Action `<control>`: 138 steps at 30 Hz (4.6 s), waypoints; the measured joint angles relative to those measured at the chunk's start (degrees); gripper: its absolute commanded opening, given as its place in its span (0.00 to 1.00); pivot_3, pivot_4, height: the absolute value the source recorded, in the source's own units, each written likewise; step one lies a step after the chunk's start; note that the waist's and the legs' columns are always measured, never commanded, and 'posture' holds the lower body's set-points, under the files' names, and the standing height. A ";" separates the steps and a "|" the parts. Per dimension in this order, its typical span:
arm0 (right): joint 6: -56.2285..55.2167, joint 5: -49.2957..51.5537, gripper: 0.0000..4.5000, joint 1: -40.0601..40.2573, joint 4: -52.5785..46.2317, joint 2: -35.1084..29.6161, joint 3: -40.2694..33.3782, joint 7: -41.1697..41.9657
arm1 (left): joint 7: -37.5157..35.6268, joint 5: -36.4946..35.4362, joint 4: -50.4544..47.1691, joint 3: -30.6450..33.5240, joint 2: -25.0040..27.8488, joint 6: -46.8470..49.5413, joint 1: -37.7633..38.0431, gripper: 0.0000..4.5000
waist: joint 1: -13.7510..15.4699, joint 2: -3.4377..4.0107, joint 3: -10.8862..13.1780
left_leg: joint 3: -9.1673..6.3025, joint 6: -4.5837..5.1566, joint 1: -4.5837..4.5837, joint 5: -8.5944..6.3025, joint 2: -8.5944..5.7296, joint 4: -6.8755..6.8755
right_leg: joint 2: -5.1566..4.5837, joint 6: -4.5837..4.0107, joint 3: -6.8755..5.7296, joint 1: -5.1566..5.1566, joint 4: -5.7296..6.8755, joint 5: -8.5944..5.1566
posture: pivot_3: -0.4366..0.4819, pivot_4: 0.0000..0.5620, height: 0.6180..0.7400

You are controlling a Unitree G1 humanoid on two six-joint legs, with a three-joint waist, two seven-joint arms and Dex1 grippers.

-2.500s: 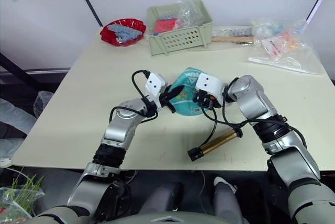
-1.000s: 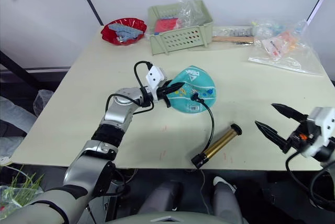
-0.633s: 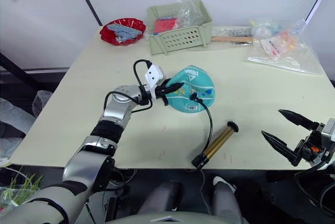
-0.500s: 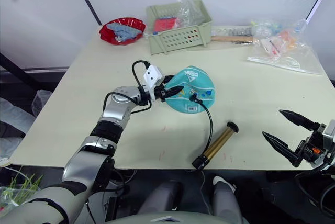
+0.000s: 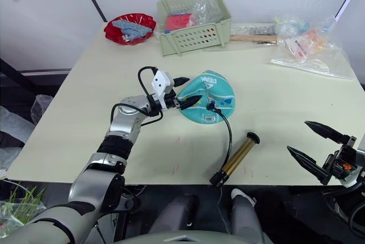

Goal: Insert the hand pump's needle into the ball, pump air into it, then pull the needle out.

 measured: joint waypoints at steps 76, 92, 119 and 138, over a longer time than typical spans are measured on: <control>-15.51 -2.50 1.00 -6.13 29.58 -4.52 5.21 16.80 | -4.96 -13.23 -41.69 18.88 19.57 5.49 57.47 0.99 | -0.10 0.22 0.05 | 0.83 0.03 0.31 -0.02 0.49 0.01 | -0.03 -0.45 0.70 -0.10 0.16 0.04 | 0.48 0.27 1.00; -9.90 0.79 1.00 -3.94 17.73 -4.83 5.45 18.66 | -4.65 -13.19 -53.57 1.70 19.39 19.66 48.55 0.99 | -0.06 0.26 0.05 | 0.86 0.03 0.32 -0.02 0.50 0.04 | 0.03 -0.27 0.69 -0.10 0.19 0.16 | 0.48 0.27 1.00; -10.31 0.75 1.00 -4.64 16.83 -3.65 7.40 20.64 | 11.56 -3.58 -51.88 -23.13 0.49 45.09 24.33 0.99 | -0.16 0.30 0.02 | 0.84 0.05 0.32 -0.02 0.42 0.43 | 0.28 -0.19 0.62 0.08 0.33 0.20 | 0.48 0.27 1.00; -11.60 0.11 1.00 -6.08 19.76 -3.70 7.48 23.15 | 24.53 1.50 -51.11 -30.21 -6.65 63.36 18.62 0.99 | -0.01 0.30 0.03 | 0.81 0.08 0.21 -0.05 0.32 0.71 | 0.23 -0.06 0.62 0.12 0.39 0.23 | 0.48 0.27 1.00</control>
